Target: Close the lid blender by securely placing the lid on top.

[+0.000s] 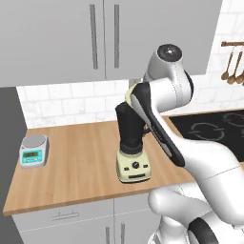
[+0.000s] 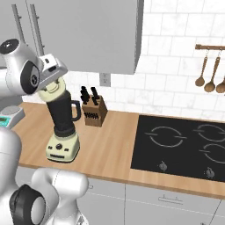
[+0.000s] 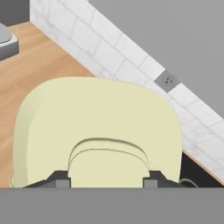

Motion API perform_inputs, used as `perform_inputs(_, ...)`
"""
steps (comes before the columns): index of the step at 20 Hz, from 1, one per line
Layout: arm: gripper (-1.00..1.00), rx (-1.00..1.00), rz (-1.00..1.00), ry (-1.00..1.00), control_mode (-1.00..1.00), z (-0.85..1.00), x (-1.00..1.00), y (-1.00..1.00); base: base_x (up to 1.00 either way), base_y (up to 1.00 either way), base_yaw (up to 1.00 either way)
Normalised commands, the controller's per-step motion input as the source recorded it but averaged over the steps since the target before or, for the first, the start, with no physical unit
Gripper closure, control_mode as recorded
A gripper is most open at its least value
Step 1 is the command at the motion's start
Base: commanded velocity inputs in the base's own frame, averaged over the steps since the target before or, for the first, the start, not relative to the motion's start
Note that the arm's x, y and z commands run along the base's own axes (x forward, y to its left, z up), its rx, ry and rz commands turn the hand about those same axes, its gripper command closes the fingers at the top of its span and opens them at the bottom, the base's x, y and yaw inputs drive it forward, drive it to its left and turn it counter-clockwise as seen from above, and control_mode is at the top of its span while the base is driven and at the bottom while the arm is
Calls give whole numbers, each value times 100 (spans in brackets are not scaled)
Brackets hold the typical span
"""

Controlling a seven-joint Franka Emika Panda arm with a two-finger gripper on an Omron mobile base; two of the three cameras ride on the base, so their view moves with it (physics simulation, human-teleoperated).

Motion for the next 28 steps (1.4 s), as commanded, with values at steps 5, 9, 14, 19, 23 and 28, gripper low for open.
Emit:
perform_inputs(5,100,0,0,3,-100,0,15,14,0,0,0)
perform_inputs(9,100,0,-2,3,-100,-1,6,15,0,0,0)
perform_inputs(14,100,0,-4,4,-100,-1,10,4,0,0,0)
perform_inputs(19,100,0,-1,8,-100,-10,10,1,0,0,0)
perform_inputs(23,100,0,0,10,-100,-19,4,0,0,0,0)
perform_inputs(28,100,0,0,9,-100,-5,6,0,0,0,0)
